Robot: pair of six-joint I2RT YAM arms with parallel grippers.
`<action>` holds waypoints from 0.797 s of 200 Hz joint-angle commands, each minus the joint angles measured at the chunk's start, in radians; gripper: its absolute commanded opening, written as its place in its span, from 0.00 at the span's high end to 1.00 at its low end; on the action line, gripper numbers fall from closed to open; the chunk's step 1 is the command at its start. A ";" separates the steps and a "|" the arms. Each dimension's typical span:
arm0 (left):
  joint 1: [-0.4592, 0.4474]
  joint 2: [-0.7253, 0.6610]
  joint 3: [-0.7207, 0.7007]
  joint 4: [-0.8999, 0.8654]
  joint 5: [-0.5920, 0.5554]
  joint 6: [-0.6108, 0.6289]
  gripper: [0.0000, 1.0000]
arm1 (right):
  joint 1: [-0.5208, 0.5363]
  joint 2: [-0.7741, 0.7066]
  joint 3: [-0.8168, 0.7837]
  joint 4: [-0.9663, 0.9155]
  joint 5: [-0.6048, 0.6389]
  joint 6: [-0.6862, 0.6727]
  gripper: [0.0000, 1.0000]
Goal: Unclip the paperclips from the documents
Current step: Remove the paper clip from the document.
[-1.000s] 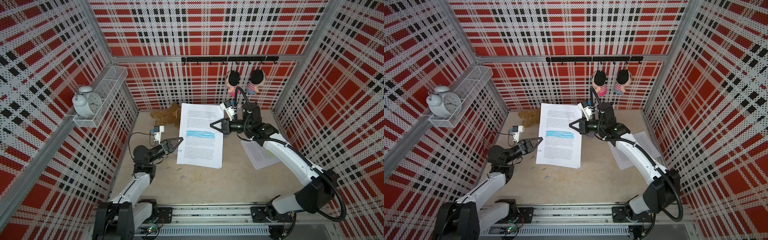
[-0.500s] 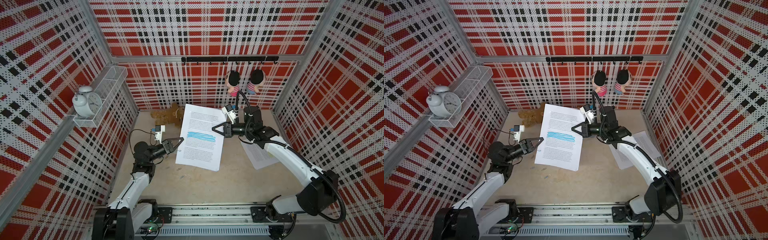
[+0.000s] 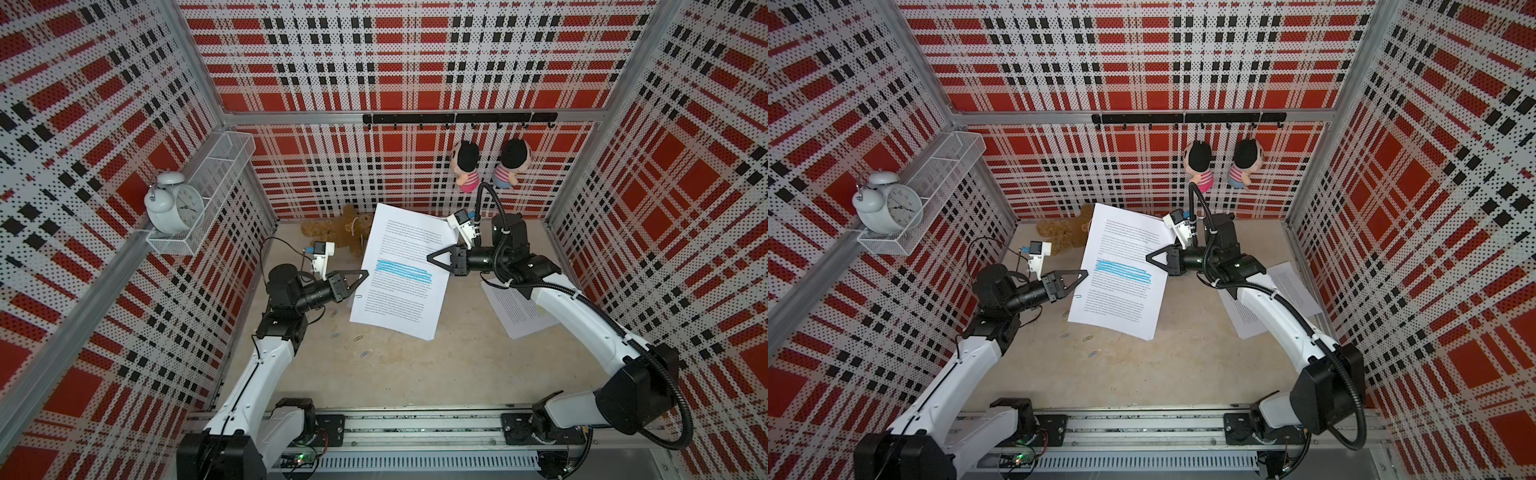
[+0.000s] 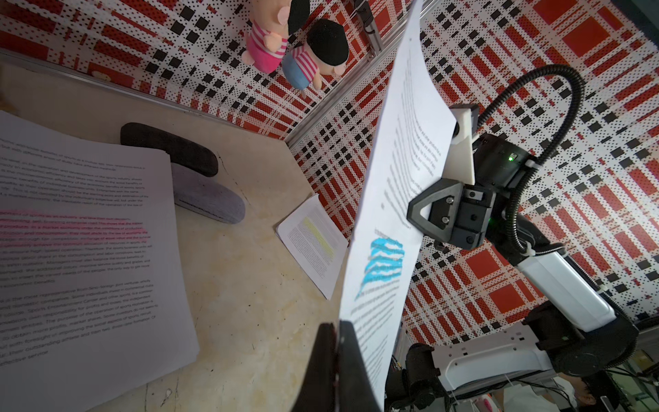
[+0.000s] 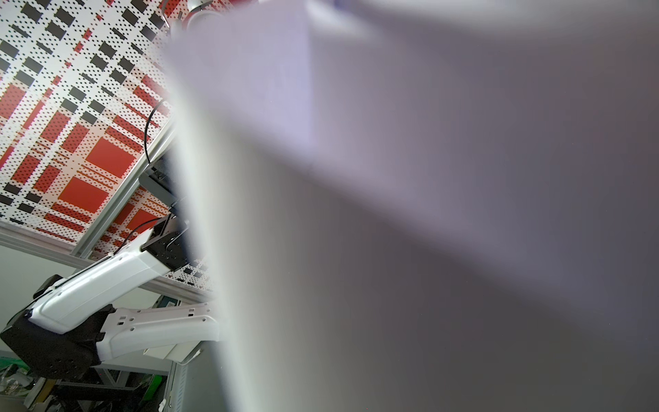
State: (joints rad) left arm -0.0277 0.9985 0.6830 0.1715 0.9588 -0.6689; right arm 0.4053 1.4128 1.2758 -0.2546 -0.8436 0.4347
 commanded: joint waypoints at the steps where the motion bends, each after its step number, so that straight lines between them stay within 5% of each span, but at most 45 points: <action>1: 0.078 -0.011 0.016 -0.226 -0.274 0.118 0.97 | -0.165 -0.083 0.013 -0.006 0.165 -0.045 1.00; 159: 0.072 -0.021 0.055 -0.374 -0.335 0.207 1.00 | -0.184 -0.074 0.020 -0.054 0.147 -0.098 1.00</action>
State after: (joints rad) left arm 0.0490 0.9749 0.7467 -0.1844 0.6601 -0.4793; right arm 0.2138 1.3582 1.2778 -0.3233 -0.6971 0.3546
